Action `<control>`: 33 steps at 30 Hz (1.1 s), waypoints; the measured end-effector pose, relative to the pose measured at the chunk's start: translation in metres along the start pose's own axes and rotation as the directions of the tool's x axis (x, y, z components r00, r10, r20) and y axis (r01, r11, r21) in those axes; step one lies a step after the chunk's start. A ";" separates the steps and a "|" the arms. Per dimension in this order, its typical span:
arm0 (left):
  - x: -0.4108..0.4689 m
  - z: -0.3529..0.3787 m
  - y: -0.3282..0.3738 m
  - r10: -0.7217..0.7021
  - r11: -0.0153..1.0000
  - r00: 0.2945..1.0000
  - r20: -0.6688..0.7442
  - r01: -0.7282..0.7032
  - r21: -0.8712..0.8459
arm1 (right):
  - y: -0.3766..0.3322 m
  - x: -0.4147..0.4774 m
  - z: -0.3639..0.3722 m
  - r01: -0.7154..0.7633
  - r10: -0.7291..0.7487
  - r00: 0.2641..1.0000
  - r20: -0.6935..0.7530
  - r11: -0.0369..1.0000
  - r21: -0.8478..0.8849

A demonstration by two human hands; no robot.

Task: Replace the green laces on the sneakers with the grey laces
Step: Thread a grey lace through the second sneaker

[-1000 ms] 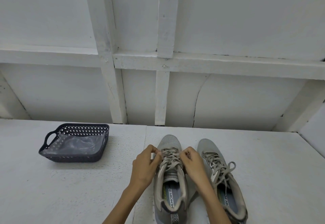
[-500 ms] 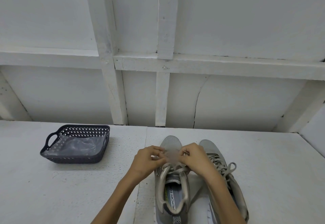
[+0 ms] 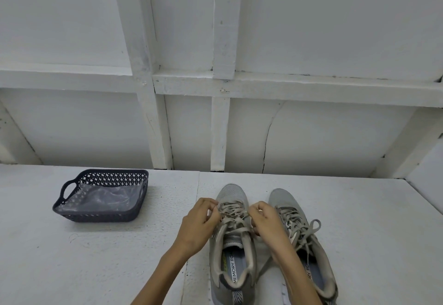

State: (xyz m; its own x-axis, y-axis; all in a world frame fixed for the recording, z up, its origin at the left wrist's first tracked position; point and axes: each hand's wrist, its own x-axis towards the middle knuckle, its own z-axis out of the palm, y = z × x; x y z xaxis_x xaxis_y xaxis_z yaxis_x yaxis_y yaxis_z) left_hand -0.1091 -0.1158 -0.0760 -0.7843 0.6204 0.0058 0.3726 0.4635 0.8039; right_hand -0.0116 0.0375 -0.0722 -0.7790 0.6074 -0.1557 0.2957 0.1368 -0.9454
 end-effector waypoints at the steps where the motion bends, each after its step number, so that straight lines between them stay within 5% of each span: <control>1: 0.001 -0.001 0.002 0.009 1.000 1.000 0.001 -0.009 -0.003 | -0.003 0.000 -0.001 0.010 -0.009 1.000 0.027 1.000 -0.026; 7: 0.010 0.001 0.003 0.092 0.995 0.996 0.003 -0.092 0.030 | -0.006 0.006 -0.001 0.127 -0.110 0.989 0.100 0.975 -0.183; 12: 0.001 0.012 -0.006 0.061 0.998 0.990 -0.126 -0.062 -0.003 | 0.008 0.001 0.006 0.060 -0.060 0.998 -0.013 0.998 0.007; 17: -0.006 0.023 -0.019 -0.057 0.977 0.970 -0.235 0.005 -0.215 | 0.017 -0.001 0.016 0.072 -0.058 0.988 -0.144 0.993 0.096; 21: -0.005 0.014 -0.015 0.022 0.973 0.987 -0.157 -0.057 -0.225 | 0.015 -0.004 0.004 0.116 -0.108 0.987 -0.121 0.991 0.067; 25: -0.002 0.003 -0.009 0.129 0.978 0.992 -0.004 -0.128 -0.167 | 0.004 -0.006 -0.010 0.170 -0.168 0.983 0.069 0.985 -0.034; 33: 0.006 -0.006 -0.002 0.061 0.964 0.994 0.090 -0.036 -0.262 | -0.024 -0.010 -0.016 0.169 -0.121 0.976 0.180 0.944 -0.284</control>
State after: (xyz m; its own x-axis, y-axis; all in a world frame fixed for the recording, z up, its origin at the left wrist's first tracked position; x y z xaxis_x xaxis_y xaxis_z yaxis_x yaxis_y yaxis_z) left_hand -0.1170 -0.1167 -0.0742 -0.7125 0.7017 0.0016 0.2574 0.2593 0.9309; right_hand -0.0022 0.0406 -0.0432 -0.8959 0.4351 -0.0894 0.3042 0.4543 -0.8373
